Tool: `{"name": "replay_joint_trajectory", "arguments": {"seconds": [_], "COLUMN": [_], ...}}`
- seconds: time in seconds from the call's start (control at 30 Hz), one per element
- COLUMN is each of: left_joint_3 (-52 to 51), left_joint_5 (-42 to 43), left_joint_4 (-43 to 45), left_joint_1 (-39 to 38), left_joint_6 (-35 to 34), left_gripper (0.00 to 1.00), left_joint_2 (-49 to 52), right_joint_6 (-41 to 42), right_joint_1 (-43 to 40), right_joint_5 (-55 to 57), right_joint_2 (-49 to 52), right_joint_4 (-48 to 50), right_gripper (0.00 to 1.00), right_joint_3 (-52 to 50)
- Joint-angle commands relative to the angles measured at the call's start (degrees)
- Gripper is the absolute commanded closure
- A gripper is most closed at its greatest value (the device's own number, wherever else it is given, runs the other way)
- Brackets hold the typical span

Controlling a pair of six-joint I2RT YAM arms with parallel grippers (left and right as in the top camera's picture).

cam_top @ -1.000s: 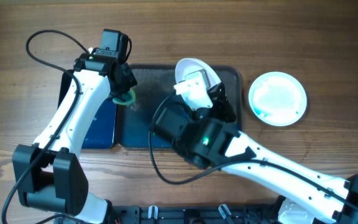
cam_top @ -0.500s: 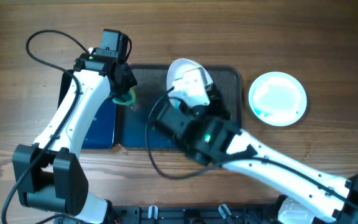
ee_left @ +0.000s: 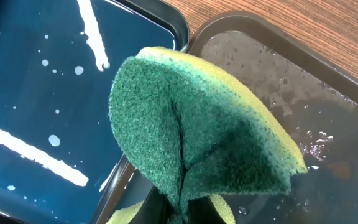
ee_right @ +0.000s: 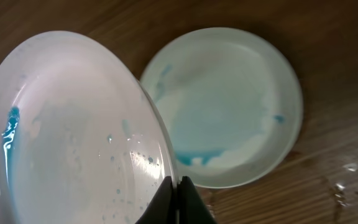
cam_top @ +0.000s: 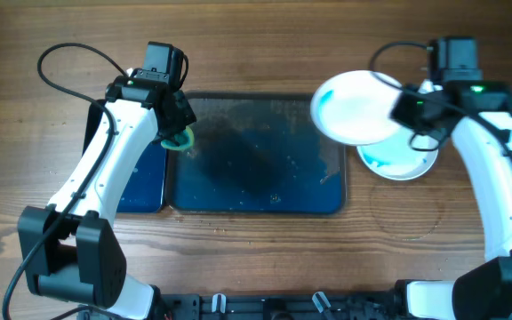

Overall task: Clean dirty plates on tray and stack at the side
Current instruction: 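Lift the last plate with right gripper and stack it on the pile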

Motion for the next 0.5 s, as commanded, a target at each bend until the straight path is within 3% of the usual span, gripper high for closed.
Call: {"name": "replay_joint_trajectory", "arguments": {"seconds": [0.0, 0.27, 0.43, 0.47], "left_joint_3": [0.4, 0.4, 0.4, 0.4], "left_joint_5": [0.3, 0.3, 0.3, 0.3], "left_joint_4": [0.1, -0.1, -0.3, -0.3], "left_joint_1": [-0.2, -0.2, -0.2, -0.2], "left_joint_6": [1.1, 1.1, 1.1, 1.1], "left_gripper": [0.96, 0.96, 0.96, 0.96], "left_joint_2": [0.2, 0.2, 0.2, 0.2], "right_joint_6": [-0.4, -0.3, -0.7, -2.2], "right_joint_1": [-6.2, -11.8, -13.5, -13.5], "right_joint_5": [1.4, 4.8, 4.7, 3.9], "right_joint_2": [2.7, 11.3, 11.8, 11.8], "right_joint_4": [-0.5, 4.6, 3.6, 3.5], "right_gripper": [0.96, 0.96, 0.96, 0.89], "right_joint_3": [0.0, -8.3, -9.0, -9.0]}}
